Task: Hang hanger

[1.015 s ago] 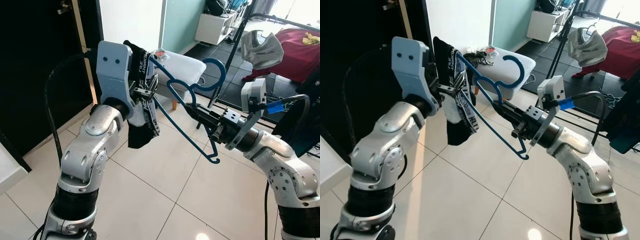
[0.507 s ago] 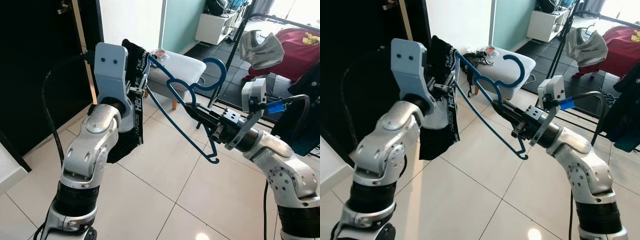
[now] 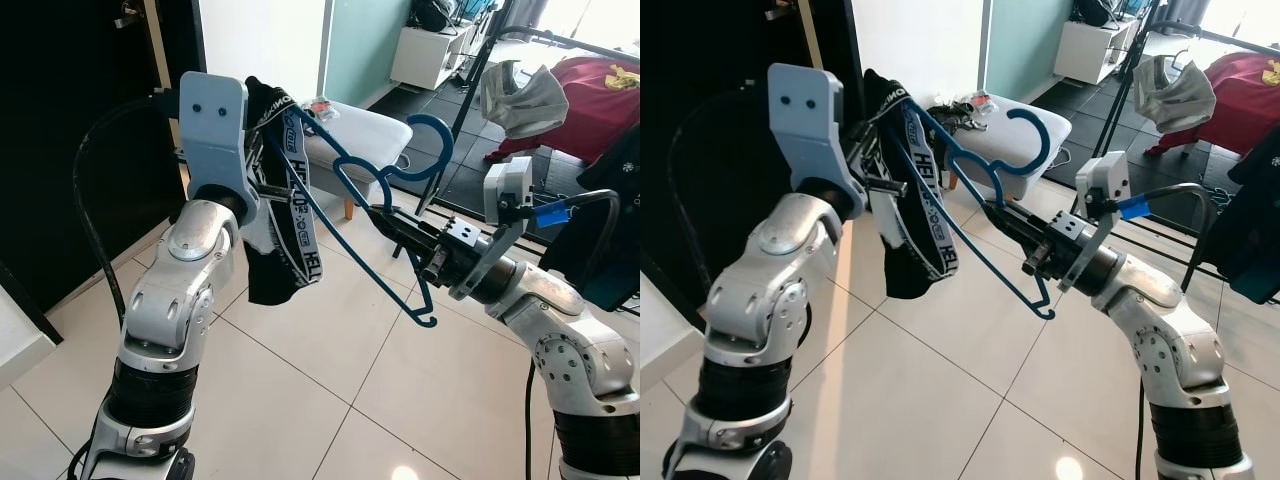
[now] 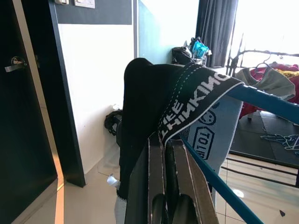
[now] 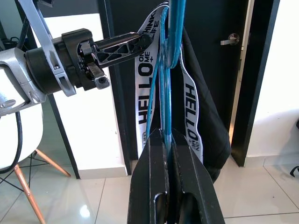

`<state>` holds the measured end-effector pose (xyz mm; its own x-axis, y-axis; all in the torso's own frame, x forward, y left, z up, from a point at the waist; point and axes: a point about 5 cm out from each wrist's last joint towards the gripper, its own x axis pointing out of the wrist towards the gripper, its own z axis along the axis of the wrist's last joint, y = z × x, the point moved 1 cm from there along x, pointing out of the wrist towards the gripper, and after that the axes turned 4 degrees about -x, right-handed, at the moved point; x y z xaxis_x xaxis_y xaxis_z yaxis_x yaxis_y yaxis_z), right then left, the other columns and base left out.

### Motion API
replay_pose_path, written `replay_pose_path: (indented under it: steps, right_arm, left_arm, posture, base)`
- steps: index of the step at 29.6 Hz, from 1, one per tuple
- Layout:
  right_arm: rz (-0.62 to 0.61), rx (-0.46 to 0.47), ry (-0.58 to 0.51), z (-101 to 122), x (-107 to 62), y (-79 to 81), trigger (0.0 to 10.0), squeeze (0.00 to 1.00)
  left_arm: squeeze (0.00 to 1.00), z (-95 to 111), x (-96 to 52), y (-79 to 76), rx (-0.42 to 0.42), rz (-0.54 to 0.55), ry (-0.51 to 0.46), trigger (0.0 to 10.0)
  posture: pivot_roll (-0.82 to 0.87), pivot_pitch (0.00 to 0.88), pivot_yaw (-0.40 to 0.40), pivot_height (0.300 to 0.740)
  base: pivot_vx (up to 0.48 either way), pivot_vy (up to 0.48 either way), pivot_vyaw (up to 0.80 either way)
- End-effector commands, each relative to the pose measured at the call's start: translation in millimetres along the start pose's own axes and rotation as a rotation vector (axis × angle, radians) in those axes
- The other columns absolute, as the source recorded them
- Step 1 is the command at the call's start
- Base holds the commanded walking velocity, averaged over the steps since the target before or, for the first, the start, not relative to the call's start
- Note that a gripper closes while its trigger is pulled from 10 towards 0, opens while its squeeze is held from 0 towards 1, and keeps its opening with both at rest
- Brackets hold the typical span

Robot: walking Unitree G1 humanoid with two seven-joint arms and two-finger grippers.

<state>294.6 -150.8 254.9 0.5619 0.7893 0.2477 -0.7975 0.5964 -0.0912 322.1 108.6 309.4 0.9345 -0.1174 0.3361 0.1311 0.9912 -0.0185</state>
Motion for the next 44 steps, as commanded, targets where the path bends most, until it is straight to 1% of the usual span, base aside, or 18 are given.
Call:
replay_pose_path:
  steps: [1, 7, 8, 9, 10, 12, 17, 22, 23, 24, 25, 26, 28, 29, 34, 42, 43, 44]
  right_arm:
    - [0.01, -0.01, -0.008, 1.9, 0.6, 3.6, 10.0, 0.0]
    - [-0.028, -0.056, 0.07, -8.9, 1.5, 0.3, 10.0, 0.0]
    - [-0.054, -0.066, 0.096, -14.5, 3.8, -1.1, 10.0, 0.0]
    - [-0.054, -0.066, 0.096, -14.5, 3.8, -1.1, 10.0, 0.0]
    - [-0.071, -0.071, 0.107, -17.8, 5.9, -2.0, 10.0, 0.0]
    - [-0.071, -0.071, 0.107, -17.8, 5.9, -2.0, 10.0, 0.0]
    - [-0.093, -0.067, 0.098, -18.6, 8.3, -4.4, 10.0, 0.0]
    - [-0.117, -0.064, 0.073, -14.6, 8.1, -8.1, 10.0, 0.0]
    - [-0.119, -0.063, 0.063, -12.6, 7.8, -8.9, 10.0, 0.0]
    - [-0.119, -0.063, 0.063, -12.6, 7.8, -8.9, 10.0, 0.0]
    - [-0.12, -0.062, 0.053, -10.7, 7.8, -9.5, 10.0, 0.0]
    - [-0.12, -0.057, 0.038, -8.2, 7.7, -9.9, 10.0, 0.0]
    - [-0.121, -0.054, 0.029, -6.7, 7.8, -10.2, 10.0, 0.0]
    - [-0.123, -0.047, 0.01, -2.8, 7.1, -11.8, 10.0, 0.0]
    - [-0.117, -0.04, -0.002, 1.9, 4.8, -14.2, 10.0, 0.0]
    - [-0.102, -0.044, 0.012, 1.6, 4.3, -14.6, 10.0, 0.0]
    - [-0.099, -0.043, 0.013, 1.6, 4.3, -14.6, 10.0, 0.0]
    - [-0.096, -0.042, 0.013, 1.7, 4.3, -14.7, 10.0, 0.0]
  left_arm:
    - [0.0, 0.8, 1.2, 1.6, 0.014, -0.004, -0.01, 0.0]
    - [0.0, 9.4, 1.7, -6.9, -0.008, -0.082, -0.059, 0.0]
    - [0.0, 19.9, -2.0, -27.9, -0.045, -0.245, -0.107, 0.0]
    - [0.0, 19.9, -2.0, -27.9, -0.045, -0.245, -0.107, 0.0]
    - [0.0, 24.0, -8.4, -46.3, -0.048, -0.393, -0.124, 0.0]
    - [0.0, 24.0, -8.4, -46.3, -0.048, -0.393, -0.124, 0.0]
    - [0.0, 14.1, -22.8, -65.7, -0.033, -0.572, -0.087, 0.0]
    - [0.0, -6.1, -30.4, -66.1, 0.062, -0.636, -0.011, 0.0]
    - [0.0, -14.2, -31.9, -64.2, 0.111, -0.639, 0.016, 0.9]
    - [0.0, -14.2, -31.9, -64.2, 0.111, -0.639, 0.016, 0.9]
    - [0.0, -21.6, -33.3, -62.4, 0.159, -0.646, 0.039, 2.3]
    - [0.0, -29.0, -35.1, -61.0, 0.203, -0.655, 0.062, 2.9]
    - [0.0, -33.3, -36.3, -60.3, 0.227, -0.664, 0.076, 2.9]
    - [0.0, -42.4, -41.0, -60.2, 0.273, -0.69, 0.106, 10.0]
    - [0.0, -53.3, -49.5, -61.6, 0.319, -0.737, 0.142, 10.0]
    - [0.0, -49.8, -48.0, -64.0, 0.304, -0.734, 0.12, 10.0]
    - [1.0, -47.1, -46.7, -65.0, 0.28, -0.724, 0.104, 10.0]
    - [1.0, -43.8, -45.7, -66.5, 0.246, -0.719, 0.089, 10.0]
  posture:
    - [0.02, 0.083, -0.063, 0.74]
    - [0.02, 0.081, -0.068, 0.74]
    - [0.03, 0.079, -0.069, 0.74]
    - [0.03, 0.079, -0.069, 0.74]
    - [0.03, 0.077, -0.069, 0.74]
    - [0.03, 0.077, -0.069, 0.74]
    - [0.03, 0.074, -0.069, 0.74]
    - [0.03, 0.072, -0.07, 0.74]
    - [0.03, 0.072, -0.069, 0.74]
    - [0.03, 0.072, -0.069, 0.74]
    - [0.03, 0.072, -0.069, 0.74]
    - [0.02, 0.074, -0.069, 0.74]
    - [0.02, 0.074, -0.069, 0.74]
    - [0.02, 0.075, -0.069, 0.74]
    - [0.02, 0.076, -0.072, 0.74]
    - [0.02, 0.077, -0.075, 0.74]
    - [0.02, 0.077, -0.075, 0.74]
    - [0.02, 0.079, -0.076, 0.74]
  base:
    - [0.0, 0.0, 0.0]
    - [0.0, 0.0, 0.0]
    - [0.0, 0.0, 0.0]
    - [0.0, 0.0, 0.0]
    - [0.0, 0.0, 0.0]
    - [0.0, 0.0, 0.0]
    - [0.0, 0.0, 0.0]
    - [0.0, 0.0, 0.0]
    - [0.0, 0.0, 0.0]
    - [0.0, 0.0, 0.0]
    - [0.0, 0.0, 0.0]
    - [0.0, 0.0, 0.0]
    - [0.0, 0.0, 0.0]
    - [0.0, 0.0, 0.0]
    - [0.0, 0.0, 0.0]
    - [0.0, 0.0, 0.0]
    - [0.0, 0.0, 0.0]
    - [0.0, 0.0, 0.0]
